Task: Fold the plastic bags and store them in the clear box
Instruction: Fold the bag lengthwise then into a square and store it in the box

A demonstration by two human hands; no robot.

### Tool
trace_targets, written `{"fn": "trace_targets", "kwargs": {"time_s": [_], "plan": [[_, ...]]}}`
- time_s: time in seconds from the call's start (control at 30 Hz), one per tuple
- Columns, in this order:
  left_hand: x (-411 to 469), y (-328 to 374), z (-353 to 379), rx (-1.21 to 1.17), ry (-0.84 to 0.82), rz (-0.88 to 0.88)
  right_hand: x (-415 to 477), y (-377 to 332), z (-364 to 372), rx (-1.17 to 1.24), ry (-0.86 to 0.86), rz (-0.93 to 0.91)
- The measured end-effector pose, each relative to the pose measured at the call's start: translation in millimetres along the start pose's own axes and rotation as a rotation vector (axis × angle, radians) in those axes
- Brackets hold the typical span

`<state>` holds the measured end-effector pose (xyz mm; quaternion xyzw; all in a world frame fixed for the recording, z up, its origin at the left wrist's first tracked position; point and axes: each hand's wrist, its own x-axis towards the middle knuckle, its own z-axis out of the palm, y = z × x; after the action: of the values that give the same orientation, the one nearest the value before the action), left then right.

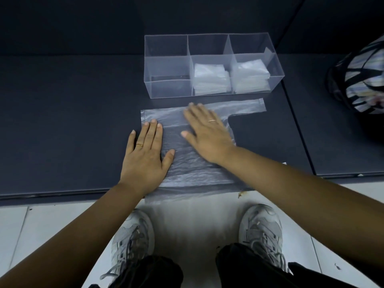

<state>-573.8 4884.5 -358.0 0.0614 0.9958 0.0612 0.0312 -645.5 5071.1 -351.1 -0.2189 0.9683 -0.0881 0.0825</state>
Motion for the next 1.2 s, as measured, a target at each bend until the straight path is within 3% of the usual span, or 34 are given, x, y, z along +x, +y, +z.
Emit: {"fn": "trace_targets", "kwargs": {"time_s": [0.2, 0.3, 0.37, 0.47, 0.57, 0.63, 0.77, 0.9, 1.03, 1.2], "plan": [[0, -2, 1, 0.003, -0.015, 0.009, -51, 119, -13, -0.065, 0.128, 0.423], [1, 2, -6, 0.008, -0.060, -0.007, -68, 138, -28, -0.083, 0.157, 0.546], [-4, 2, -17, -0.096, -0.025, 0.040, -73, 114, -35, -0.045, 0.246, 0.450], [-28, -1, -26, -0.231, 0.049, 0.327, -92, 34, -33, 0.168, 0.233, 0.088], [-61, -9, -21, -0.052, -0.054, 0.516, -122, -35, -10, 0.193, 0.043, -0.261], [-77, -17, -14, 0.049, -0.061, 0.541, -131, -53, 5, 0.076, 0.023, -0.352], [-84, -22, -17, -0.100, 0.103, 0.519, -129, -45, 11, 0.144, 0.226, -0.245], [-81, -21, -32, -0.253, -0.056, 0.475, -137, -8, 1, 0.224, 0.331, -0.149], [-76, -33, -55, -0.539, -0.244, 0.268, -149, 33, -21, 0.320, 0.279, 0.062], [-67, -42, -77, -0.917, -0.306, 0.097, -155, 63, -54, 0.643, 0.160, 0.307]]}}
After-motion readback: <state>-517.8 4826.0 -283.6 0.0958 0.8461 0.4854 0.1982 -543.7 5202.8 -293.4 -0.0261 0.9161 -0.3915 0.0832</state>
